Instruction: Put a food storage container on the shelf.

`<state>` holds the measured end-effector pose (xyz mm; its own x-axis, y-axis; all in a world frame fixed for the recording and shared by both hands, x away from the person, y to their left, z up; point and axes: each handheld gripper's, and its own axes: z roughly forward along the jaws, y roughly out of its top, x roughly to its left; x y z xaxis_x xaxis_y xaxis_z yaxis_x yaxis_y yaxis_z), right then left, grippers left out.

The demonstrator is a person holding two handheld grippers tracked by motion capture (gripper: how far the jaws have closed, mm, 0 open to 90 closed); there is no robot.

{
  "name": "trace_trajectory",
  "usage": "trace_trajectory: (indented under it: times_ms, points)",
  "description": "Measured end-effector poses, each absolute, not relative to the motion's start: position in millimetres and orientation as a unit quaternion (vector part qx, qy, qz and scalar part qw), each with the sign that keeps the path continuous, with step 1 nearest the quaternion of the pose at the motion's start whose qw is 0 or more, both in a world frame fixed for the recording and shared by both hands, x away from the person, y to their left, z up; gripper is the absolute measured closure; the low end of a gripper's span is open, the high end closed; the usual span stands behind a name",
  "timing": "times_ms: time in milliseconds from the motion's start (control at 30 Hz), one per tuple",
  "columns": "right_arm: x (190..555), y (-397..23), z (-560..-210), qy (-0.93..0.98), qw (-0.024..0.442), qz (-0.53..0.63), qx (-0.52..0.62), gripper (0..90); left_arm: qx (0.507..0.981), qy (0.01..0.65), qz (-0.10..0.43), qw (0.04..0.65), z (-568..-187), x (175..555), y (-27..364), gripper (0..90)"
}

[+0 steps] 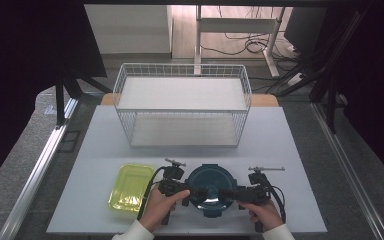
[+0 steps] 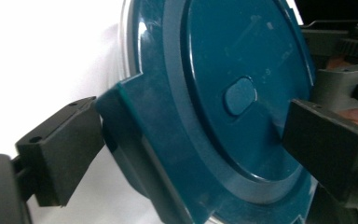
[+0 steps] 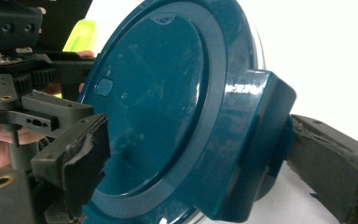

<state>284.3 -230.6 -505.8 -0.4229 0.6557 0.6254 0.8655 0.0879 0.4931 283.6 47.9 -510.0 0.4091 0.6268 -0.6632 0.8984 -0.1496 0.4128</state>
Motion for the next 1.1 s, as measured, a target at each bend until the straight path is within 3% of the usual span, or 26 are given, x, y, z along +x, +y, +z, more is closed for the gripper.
trace_trajectory:
  times_ms: [300, 833, 1100]
  points:
    - [286, -239, -506, -0.697, 0.155, -0.428, -0.554, 26.8, 0.73, 0.522, -0.184, 0.402, -509, 282, 54, 17.3]
    - [278, -241, -493, -0.682, 0.137, -0.44, -0.568, 37.0, 0.704, 0.548, -0.168, 0.419, -499, 274, 60, 27.9]
    - [277, -240, -488, -0.684, 0.125, -0.443, -0.565, 37.7, 0.705, 0.548, -0.16, 0.421, -494, 274, 61, 29.7]
